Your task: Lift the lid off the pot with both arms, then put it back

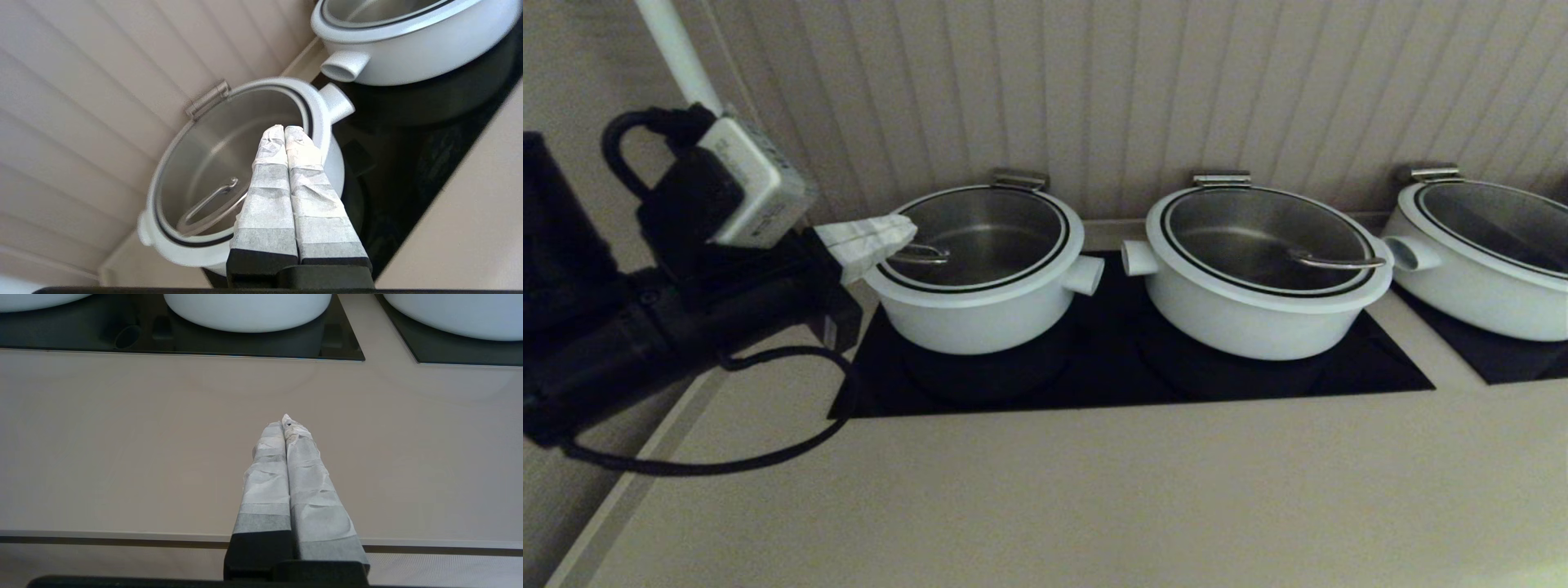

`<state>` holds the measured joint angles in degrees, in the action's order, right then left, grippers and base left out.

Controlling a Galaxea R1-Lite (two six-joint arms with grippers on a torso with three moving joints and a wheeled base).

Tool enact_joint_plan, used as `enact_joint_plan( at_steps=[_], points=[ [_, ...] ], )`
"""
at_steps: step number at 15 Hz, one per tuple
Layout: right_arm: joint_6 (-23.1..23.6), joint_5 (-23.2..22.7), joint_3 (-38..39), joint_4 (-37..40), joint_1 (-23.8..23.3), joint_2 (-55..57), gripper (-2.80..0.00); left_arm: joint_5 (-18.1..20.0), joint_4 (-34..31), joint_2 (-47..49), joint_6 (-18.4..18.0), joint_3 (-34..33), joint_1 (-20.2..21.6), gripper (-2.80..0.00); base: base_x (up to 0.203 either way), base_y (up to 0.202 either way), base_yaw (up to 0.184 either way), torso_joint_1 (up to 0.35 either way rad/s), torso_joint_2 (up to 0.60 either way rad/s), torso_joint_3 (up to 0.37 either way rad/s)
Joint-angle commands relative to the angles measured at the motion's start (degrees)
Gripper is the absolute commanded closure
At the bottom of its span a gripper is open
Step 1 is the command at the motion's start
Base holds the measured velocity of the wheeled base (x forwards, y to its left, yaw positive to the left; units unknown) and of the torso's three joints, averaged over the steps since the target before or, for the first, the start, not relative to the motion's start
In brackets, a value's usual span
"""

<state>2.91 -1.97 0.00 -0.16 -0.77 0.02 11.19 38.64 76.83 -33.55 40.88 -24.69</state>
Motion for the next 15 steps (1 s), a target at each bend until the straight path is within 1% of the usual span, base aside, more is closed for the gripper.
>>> enact_joint_plan(
  at_steps=[1,3,5,6,8,9,10,12,15],
  points=[
    [0.07,-0.05,0.0,-0.02,0.04,-0.02,0.0,-0.13,0.14,-8.89,-1.98,-4.91,-0.69,0.0,0.0,0.0,0.0,0.0,0.0,0.0],
    [-0.01,-0.05,0.0,-0.02,-0.02,-0.02,0.0,-1.96,-0.8,-14.41,-2.52,-8.91,-0.77,0.0,0.0,0.0,0.0,0.0,0.0,0.0],
    [0.02,-0.05,0.0,-0.02,0.03,-0.02,0.0,-4.69,-5.53,-21.78,-2.32,-12.16,-0.79,0.0,0.0,0.0,0.0,0.0,0.0,0.0],
    [0.05,-0.05,0.0,-0.02,-0.02,-0.02,0.0,-5.72,-9.02,-25.47,-1.95,-13.3,-0.78,0.0,0.0,0.0,0.0,0.0,0.0,0.0],
    [-0.01,-0.05,0.0,-0.02,-0.02,-0.02,0.0,-8.15,-18.3,-32.74,-0.42,-14.78,-0.74,0.0,0.0,0.0,0.0,0.0,0.0,0.0],
    [0.02,-0.05,0.0,-0.02,-0.02,-0.02,0.0,-10.01,-24.08,-36.24,0.84,-15.09,-0.73,0.0,0.0,0.0,0.0,0.0,0.0,0.0],
    [0.07,-0.05,0.0,-0.02,-0.02,-0.02,0.0,-11.7,-28.2,-38.83,2.02,-15.25,-0.72,0.0,0.0,0.0,0.0,0.0,0.0,0.0],
    [-0.01,-0.05,0.0,-0.02,-0.02,-0.02,0.0,-13.91,-34.77,-43.52,3.59,-15.51,-0.71,0.0,0.0,0.0,0.0,0.0,0.0,0.0],
    [-0.01,-0.05,0.0,-0.02,-0.02,-0.02,0.0,-15.5,-43.55,-50.2,3.98,-15.64,-0.71,0.0,0.0,0.0,0.0,0.0,0.0,0.0]
  ],
)
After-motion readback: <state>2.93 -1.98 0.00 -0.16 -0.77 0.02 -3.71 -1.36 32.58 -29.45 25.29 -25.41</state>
